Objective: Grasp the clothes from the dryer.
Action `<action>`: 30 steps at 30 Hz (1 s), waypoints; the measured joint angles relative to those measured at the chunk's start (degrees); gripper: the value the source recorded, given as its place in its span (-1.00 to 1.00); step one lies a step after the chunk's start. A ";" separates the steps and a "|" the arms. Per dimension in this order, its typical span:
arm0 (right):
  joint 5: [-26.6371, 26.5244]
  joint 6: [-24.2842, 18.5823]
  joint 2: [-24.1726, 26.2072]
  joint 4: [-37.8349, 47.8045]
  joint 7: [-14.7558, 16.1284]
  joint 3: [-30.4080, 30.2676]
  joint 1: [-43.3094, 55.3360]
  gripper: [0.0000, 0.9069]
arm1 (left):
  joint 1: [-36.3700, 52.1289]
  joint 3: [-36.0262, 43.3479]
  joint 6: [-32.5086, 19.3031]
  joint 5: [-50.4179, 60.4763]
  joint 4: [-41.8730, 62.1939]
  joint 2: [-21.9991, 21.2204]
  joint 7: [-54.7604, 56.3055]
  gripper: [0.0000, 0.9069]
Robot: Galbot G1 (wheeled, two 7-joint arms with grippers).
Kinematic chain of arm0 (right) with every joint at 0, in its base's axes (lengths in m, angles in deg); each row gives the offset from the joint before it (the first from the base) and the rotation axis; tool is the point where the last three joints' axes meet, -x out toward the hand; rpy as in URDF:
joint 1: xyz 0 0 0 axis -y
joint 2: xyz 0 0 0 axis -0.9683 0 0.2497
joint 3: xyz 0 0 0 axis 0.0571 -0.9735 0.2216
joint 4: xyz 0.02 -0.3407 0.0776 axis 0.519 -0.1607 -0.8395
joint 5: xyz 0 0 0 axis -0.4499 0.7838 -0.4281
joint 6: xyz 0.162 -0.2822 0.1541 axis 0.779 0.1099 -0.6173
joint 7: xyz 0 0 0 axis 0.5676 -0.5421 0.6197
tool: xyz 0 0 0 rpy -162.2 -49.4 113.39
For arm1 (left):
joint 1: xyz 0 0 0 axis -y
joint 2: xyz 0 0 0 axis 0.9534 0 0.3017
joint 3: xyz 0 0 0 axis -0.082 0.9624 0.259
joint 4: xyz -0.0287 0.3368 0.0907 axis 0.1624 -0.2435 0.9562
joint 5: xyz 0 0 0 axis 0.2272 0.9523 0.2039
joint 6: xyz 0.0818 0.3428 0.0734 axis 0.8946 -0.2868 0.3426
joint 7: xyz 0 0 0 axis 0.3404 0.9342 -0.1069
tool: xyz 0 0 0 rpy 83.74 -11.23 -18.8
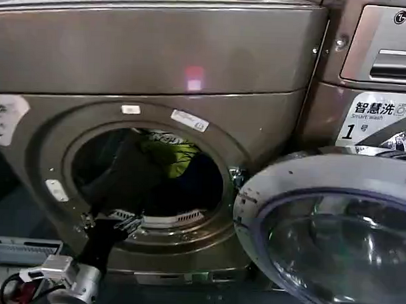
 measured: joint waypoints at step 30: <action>2.04 0.48 0.39 0.40 -0.20 3.14 -2.29 1.00 | 16.16 2.47 -5.41 -2.90 16.14 1.62 -0.10 1.00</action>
